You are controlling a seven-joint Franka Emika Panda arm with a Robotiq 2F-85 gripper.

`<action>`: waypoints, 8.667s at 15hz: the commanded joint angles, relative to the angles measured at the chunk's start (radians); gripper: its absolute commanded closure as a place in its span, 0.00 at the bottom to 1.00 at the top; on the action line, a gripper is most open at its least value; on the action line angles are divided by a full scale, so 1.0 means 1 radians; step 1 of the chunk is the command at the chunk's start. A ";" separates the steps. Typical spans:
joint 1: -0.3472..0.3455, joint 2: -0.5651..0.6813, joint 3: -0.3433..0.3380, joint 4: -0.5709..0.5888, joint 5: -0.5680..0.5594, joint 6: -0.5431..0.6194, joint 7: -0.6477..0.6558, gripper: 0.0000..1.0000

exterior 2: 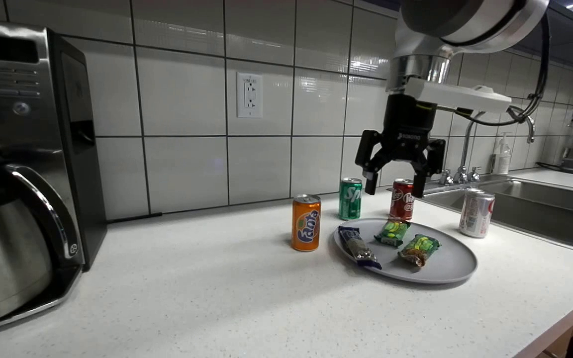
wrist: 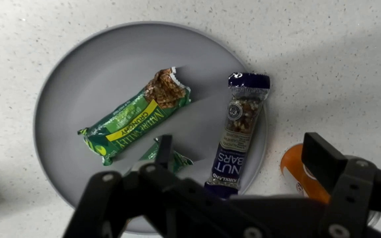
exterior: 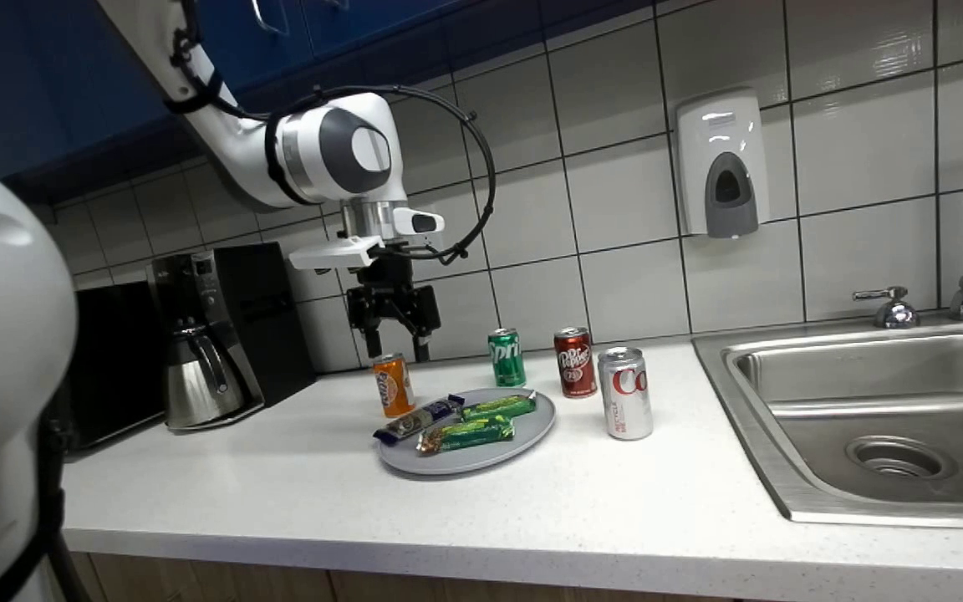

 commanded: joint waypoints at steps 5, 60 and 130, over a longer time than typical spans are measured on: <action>0.025 0.186 0.000 0.158 -0.042 0.027 0.084 0.00; 0.044 0.314 -0.037 0.101 0.040 0.214 0.174 0.00; 0.193 0.138 0.161 0.174 0.074 -0.138 -0.087 0.93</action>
